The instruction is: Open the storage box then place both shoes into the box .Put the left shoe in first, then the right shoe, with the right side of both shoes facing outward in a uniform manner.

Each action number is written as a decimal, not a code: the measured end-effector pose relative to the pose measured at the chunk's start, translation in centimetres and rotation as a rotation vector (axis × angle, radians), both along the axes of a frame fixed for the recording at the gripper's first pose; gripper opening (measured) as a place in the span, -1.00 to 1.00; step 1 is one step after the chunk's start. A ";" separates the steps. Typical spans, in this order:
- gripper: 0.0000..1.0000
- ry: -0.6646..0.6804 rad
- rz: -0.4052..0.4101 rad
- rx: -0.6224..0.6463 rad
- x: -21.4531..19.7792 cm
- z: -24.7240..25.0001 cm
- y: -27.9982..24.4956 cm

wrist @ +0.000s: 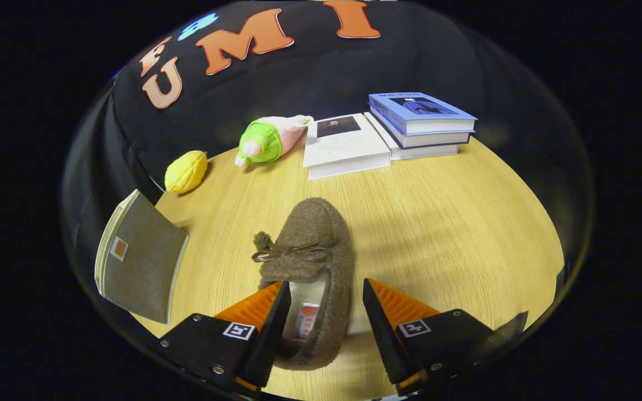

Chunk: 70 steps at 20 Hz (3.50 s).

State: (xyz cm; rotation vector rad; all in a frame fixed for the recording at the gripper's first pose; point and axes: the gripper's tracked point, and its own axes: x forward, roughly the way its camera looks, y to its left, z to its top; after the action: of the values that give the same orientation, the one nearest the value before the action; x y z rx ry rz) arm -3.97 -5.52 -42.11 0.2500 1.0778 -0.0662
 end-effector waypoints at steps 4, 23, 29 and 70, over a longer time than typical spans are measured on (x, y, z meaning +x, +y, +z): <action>0.43 0.009 -0.048 0.004 0.8 -2.3 -0.8; -0.89 -0.047 -0.113 -0.009 2.2 1.8 3.9; -0.89 -0.120 -0.082 0.059 3.5 7.5 9.7; 0.42 -0.234 0.217 0.194 6.2 18.2 36.9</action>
State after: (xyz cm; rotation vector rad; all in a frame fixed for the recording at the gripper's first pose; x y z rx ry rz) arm 2.24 31.41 -23.90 0.3056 0.8723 0.2574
